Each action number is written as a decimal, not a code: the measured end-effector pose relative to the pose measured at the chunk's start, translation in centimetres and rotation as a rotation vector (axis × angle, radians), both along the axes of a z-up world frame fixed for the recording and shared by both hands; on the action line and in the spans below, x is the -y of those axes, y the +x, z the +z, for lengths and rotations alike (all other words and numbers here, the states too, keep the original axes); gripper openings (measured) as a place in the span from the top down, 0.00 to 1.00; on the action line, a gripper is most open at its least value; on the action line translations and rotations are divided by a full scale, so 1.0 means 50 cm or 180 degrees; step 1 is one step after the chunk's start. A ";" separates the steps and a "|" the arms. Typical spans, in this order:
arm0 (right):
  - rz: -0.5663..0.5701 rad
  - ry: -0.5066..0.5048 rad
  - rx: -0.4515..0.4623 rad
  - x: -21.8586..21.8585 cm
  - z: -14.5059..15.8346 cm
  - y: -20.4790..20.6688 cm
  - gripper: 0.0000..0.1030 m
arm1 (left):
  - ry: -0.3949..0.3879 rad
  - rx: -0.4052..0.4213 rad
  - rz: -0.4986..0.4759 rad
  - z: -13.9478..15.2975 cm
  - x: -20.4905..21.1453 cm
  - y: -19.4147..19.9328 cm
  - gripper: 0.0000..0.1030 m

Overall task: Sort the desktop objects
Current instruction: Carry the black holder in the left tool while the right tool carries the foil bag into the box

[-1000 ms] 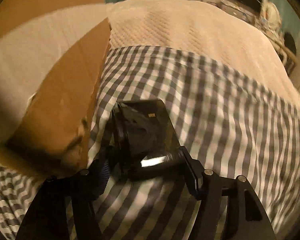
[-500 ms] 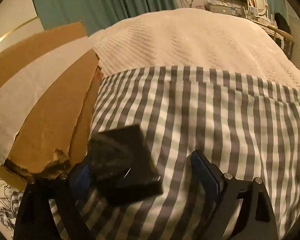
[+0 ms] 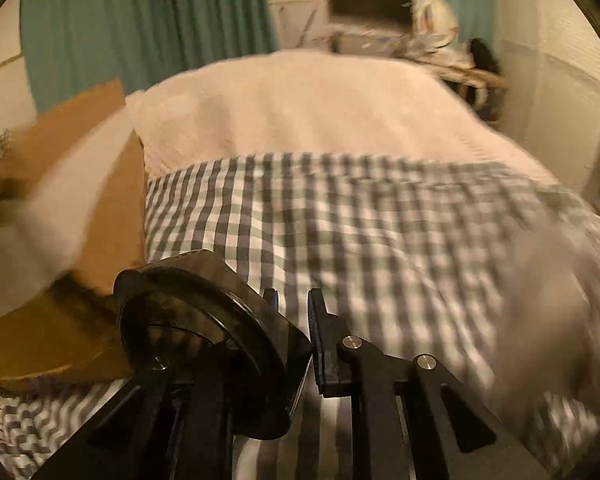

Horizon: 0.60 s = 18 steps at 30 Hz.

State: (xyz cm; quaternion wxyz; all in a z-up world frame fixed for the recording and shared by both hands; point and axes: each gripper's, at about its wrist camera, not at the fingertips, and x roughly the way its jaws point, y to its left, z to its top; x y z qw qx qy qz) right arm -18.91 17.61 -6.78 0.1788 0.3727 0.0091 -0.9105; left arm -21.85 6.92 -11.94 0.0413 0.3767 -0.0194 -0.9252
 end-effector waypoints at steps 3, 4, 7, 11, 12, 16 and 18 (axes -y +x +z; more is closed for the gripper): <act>0.0057 0.0081 -0.0084 0.033 0.041 0.015 0.75 | -0.0053 -0.0157 -0.0132 0.046 0.012 0.074 0.85; 0.0070 0.0069 -0.0102 0.043 0.058 0.020 0.76 | 0.0030 -0.0204 -0.0155 0.068 0.023 0.102 0.85; 0.0068 0.0012 -0.0218 0.085 0.124 0.044 0.76 | 0.0156 -0.0334 -0.0212 0.135 0.046 0.155 0.85; 0.0121 -0.0050 -0.0398 0.165 0.212 0.064 0.75 | 0.0342 -0.0636 -0.0177 0.268 0.144 0.177 0.85; 0.0156 -0.0043 -0.0437 0.193 0.231 0.062 0.75 | 0.0422 -0.0675 -0.0112 0.304 0.184 0.173 0.85; 0.0283 -0.0174 -0.0504 0.329 0.288 0.041 0.75 | 0.0511 -0.0669 0.0064 0.362 0.331 0.120 0.85; 0.0320 -0.0291 -0.0502 0.384 0.291 0.023 0.75 | 0.0431 -0.0470 0.0095 0.353 0.394 0.114 0.85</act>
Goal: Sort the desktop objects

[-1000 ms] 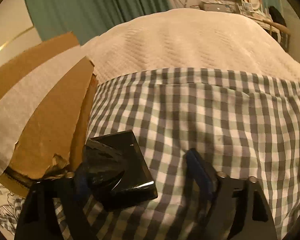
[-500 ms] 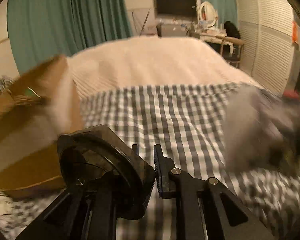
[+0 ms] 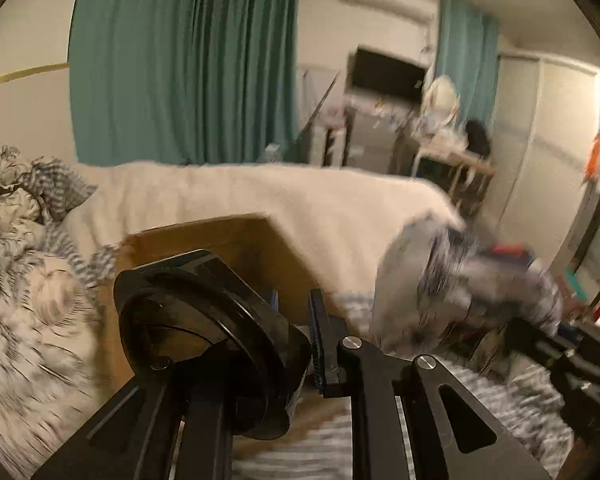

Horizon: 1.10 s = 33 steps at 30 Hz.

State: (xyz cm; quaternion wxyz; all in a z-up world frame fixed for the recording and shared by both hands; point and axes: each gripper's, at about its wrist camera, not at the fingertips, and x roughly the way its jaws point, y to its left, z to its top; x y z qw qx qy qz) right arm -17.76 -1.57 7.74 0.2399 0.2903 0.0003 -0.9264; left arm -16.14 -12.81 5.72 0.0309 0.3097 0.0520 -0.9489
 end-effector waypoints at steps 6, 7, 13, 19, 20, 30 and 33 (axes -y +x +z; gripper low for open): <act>-0.0196 -0.0272 0.0004 0.136 -0.057 -0.055 0.38 | 0.0048 -0.0097 0.0050 -0.087 0.104 0.009 0.47; -0.0308 -0.0308 0.0022 0.145 -0.070 -0.060 0.18 | 0.0071 -0.0086 0.0049 -0.090 0.118 0.001 0.15; -0.0700 -0.0271 -0.0002 0.153 -0.092 -0.054 0.15 | -0.0087 -0.0330 0.0035 -0.094 0.117 0.011 0.00; -0.0961 -0.0180 0.0040 0.142 -0.089 -0.014 0.07 | -0.0191 -0.0302 0.0124 -0.062 0.106 0.051 0.00; -0.0967 -0.0169 0.0028 0.133 -0.086 -0.007 0.06 | -0.0138 -0.0372 0.0155 -0.057 0.112 0.059 0.00; -0.1096 0.0066 0.0081 0.141 -0.084 0.023 0.04 | 0.0199 -0.0223 0.0447 -0.047 0.151 0.068 0.00; -0.1103 0.0142 0.0086 0.143 -0.083 0.020 0.04 | 0.0194 -0.0216 0.0451 -0.046 0.151 0.068 0.00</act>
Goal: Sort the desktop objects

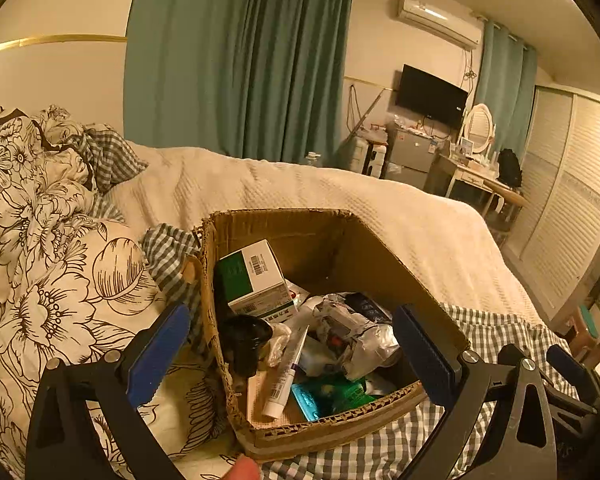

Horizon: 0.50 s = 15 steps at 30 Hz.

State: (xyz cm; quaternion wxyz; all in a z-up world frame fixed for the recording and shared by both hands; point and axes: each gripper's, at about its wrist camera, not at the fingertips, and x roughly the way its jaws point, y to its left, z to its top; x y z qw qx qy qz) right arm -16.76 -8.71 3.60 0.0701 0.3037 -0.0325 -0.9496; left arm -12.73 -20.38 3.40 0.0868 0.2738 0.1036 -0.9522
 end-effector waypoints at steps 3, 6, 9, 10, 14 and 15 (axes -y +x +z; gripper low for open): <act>-0.0027 0.0004 -0.0002 -0.003 0.003 -0.002 0.04 | 0.0010 0.0007 -0.0004 -0.003 -0.001 -0.002 0.00; -0.0028 0.0053 0.0006 -0.002 0.002 -0.005 0.03 | -0.0032 0.0031 0.0035 -0.009 -0.003 -0.007 0.00; -0.0020 0.0090 -0.0014 0.001 0.000 -0.004 0.03 | -0.0166 0.0040 0.0070 -0.017 -0.013 -0.011 0.00; -0.0007 0.0083 -0.0024 0.001 0.000 -0.004 0.03 | -0.0231 0.0025 0.0105 -0.020 -0.018 -0.011 0.00; -0.0019 0.0099 0.0000 -0.001 -0.005 -0.005 0.03 | -0.0462 -0.0027 0.0074 -0.030 -0.039 -0.011 0.00; -0.0029 0.0101 0.0006 -0.003 -0.006 -0.004 0.03 | -0.0476 -0.0016 0.0049 -0.031 -0.044 -0.011 0.00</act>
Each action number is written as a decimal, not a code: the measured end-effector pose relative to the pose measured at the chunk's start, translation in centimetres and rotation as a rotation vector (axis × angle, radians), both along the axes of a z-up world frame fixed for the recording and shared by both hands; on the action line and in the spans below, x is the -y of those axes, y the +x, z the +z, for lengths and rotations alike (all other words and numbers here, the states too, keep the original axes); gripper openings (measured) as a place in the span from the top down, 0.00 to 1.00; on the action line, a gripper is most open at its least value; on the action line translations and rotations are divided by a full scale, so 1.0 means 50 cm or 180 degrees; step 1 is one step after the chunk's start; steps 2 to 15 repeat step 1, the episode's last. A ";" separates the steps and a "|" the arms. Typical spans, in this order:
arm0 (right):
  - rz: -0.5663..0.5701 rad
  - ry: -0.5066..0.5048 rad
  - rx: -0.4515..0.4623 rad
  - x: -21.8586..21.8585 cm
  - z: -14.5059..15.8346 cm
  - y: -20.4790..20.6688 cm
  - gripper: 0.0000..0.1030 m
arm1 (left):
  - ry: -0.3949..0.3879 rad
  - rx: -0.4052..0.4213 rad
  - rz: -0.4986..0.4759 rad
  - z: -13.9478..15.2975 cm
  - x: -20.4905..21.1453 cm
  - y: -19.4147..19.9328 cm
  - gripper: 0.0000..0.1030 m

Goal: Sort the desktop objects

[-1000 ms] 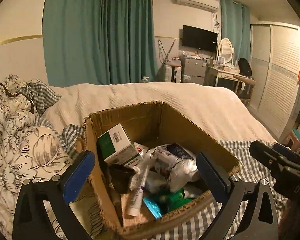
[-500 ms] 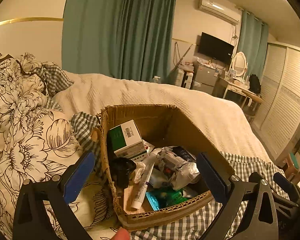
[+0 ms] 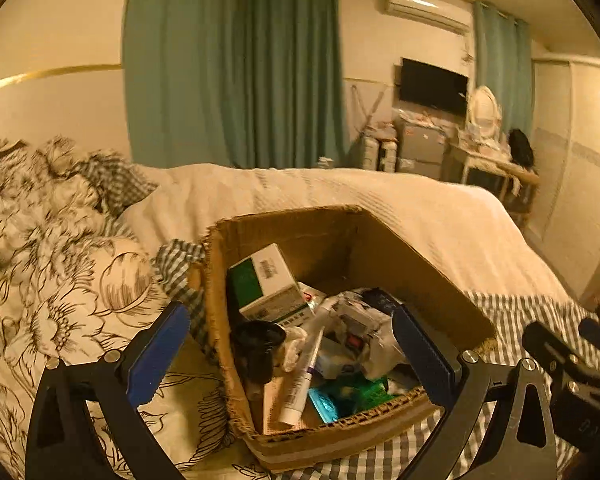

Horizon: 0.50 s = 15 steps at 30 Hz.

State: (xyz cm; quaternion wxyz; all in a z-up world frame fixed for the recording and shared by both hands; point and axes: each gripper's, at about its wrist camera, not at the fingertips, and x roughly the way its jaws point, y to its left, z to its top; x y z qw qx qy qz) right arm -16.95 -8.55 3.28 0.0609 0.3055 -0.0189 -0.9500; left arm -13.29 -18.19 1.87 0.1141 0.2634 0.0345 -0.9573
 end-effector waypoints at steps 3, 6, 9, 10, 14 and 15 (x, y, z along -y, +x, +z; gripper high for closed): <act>-0.0014 0.0001 0.0011 -0.003 -0.002 0.000 0.03 | 0.0010 -0.0009 -0.0007 0.000 -0.002 0.001 0.00; -0.0014 0.0001 0.0011 -0.003 -0.002 0.000 0.03 | 0.0010 -0.0009 -0.0007 0.000 -0.002 0.001 0.00; -0.0014 0.0001 0.0011 -0.003 -0.002 0.000 0.03 | 0.0010 -0.0009 -0.0007 0.000 -0.002 0.001 0.00; -0.0014 0.0001 0.0011 -0.003 -0.002 0.000 0.03 | 0.0010 -0.0009 -0.0007 0.000 -0.002 0.001 0.00; -0.0014 0.0001 0.0011 -0.003 -0.002 0.000 0.03 | 0.0010 -0.0009 -0.0007 0.000 -0.002 0.001 0.00; -0.0014 0.0001 0.0011 -0.003 -0.002 0.000 0.03 | 0.0010 -0.0009 -0.0007 0.000 -0.002 0.001 0.00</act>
